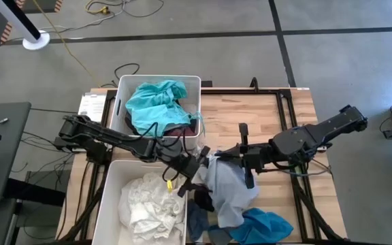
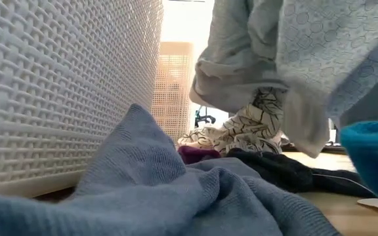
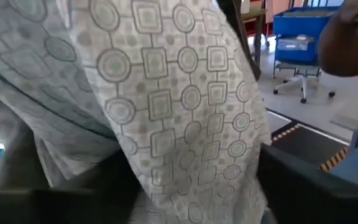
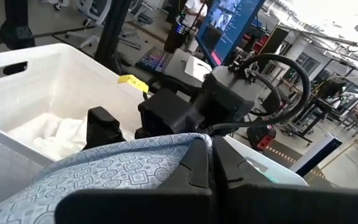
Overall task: Sort clothes
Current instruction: Put the blue patterned shirt into the top white laundry bin
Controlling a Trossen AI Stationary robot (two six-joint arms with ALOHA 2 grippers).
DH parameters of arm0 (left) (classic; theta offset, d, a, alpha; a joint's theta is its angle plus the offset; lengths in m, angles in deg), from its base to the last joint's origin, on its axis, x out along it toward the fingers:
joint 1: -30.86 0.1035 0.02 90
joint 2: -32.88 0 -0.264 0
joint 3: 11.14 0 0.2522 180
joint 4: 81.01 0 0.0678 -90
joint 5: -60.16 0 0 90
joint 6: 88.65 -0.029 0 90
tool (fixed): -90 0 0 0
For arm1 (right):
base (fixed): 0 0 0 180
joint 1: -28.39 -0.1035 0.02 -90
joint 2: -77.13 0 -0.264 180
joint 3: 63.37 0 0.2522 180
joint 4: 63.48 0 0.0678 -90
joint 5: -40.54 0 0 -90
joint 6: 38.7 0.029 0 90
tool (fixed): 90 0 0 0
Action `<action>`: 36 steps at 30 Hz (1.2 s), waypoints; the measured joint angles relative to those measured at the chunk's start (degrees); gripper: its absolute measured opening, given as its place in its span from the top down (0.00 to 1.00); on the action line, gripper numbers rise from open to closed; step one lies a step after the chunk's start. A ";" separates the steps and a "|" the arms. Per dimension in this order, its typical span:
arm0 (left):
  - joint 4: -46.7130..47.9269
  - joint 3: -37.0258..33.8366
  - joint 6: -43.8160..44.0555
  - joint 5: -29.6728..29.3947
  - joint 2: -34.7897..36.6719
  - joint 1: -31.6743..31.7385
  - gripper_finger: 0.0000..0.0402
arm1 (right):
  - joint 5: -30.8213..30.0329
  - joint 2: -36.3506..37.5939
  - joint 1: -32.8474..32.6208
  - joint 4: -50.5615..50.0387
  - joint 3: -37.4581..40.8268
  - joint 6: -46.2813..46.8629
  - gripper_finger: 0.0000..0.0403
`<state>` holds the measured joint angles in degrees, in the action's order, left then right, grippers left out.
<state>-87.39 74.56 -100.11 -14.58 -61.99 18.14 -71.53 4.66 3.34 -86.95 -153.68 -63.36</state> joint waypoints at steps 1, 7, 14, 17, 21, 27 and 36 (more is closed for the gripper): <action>-0.11 0.02 -0.12 0.01 0.00 -0.01 0.41 | -0.03 0.00 -0.01 -0.13 0.00 0.40 0.99; 0.42 0.50 -4.50 -0.01 0.00 0.03 0.91 | -0.38 0.00 0.03 -0.60 0.00 1.45 0.98; 0.44 0.53 -5.77 -0.49 0.17 0.01 0.99 | -0.70 0.04 -1.23 -3.32 -0.02 5.49 0.97; 1.75 0.57 -6.93 -1.76 1.87 -0.01 0.99 | -1.14 0.09 -2.56 -4.48 -0.03 6.96 0.96; 3.49 0.66 -8.87 -3.81 5.72 -0.01 0.99 | -5.37 0.61 -5.18 -7.25 -0.07 9.28 0.92; 5.74 0.68 -11.36 -6.68 12.94 -0.18 0.99 | -10.73 0.98 -8.40 -14.01 -0.07 14.52 0.84; 6.62 0.68 -14.30 -9.06 19.43 -0.16 1.00 | -16.40 -2.54 -8.09 -17.91 1.06 21.17 0.55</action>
<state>-80.77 75.24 -114.41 -23.64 -42.56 17.98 -87.93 2.13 -4.75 -104.86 -152.62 -42.19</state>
